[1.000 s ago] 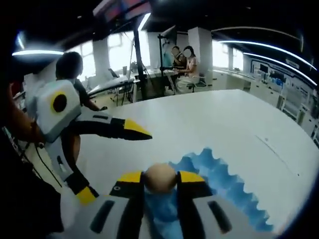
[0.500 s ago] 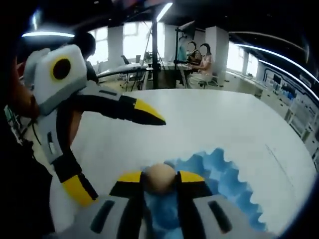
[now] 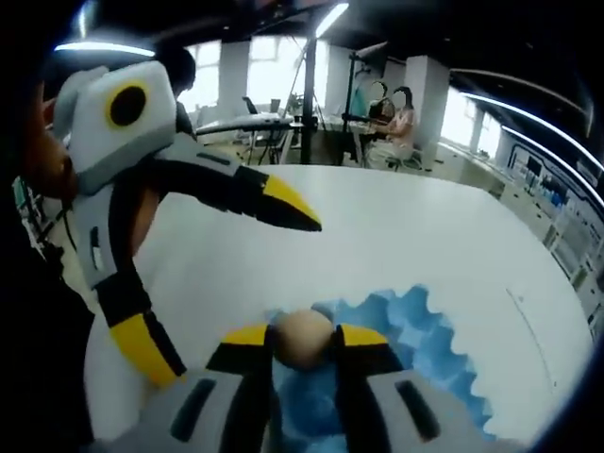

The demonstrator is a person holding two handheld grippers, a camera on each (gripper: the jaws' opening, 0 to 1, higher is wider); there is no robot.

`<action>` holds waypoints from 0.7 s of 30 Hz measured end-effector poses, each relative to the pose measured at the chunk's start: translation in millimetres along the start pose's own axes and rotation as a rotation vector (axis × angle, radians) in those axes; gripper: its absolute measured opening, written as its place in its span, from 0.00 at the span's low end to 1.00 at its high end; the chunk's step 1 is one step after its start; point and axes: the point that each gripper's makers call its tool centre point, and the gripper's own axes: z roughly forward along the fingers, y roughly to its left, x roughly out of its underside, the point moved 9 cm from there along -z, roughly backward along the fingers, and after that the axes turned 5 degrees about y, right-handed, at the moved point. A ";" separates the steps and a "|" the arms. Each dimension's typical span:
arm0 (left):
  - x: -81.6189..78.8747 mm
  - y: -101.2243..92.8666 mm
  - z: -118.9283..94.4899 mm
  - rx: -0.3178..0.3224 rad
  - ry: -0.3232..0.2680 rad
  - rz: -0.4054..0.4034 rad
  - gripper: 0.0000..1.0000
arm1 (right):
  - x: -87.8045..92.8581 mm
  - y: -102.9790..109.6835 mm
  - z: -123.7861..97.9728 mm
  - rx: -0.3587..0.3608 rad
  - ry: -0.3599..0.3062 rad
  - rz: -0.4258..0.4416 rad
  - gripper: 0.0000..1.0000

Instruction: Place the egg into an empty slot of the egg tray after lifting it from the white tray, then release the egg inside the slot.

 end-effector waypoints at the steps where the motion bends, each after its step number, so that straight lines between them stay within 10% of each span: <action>1: 0.2 -0.2 0.0 0.001 0.002 0.002 0.79 | -0.2 0.2 -0.2 0.000 0.000 -0.001 0.26; 21: 1.5 -6.2 -0.3 0.017 0.010 0.026 0.78 | 3.9 -1.9 -35.8 0.107 -0.110 0.056 0.25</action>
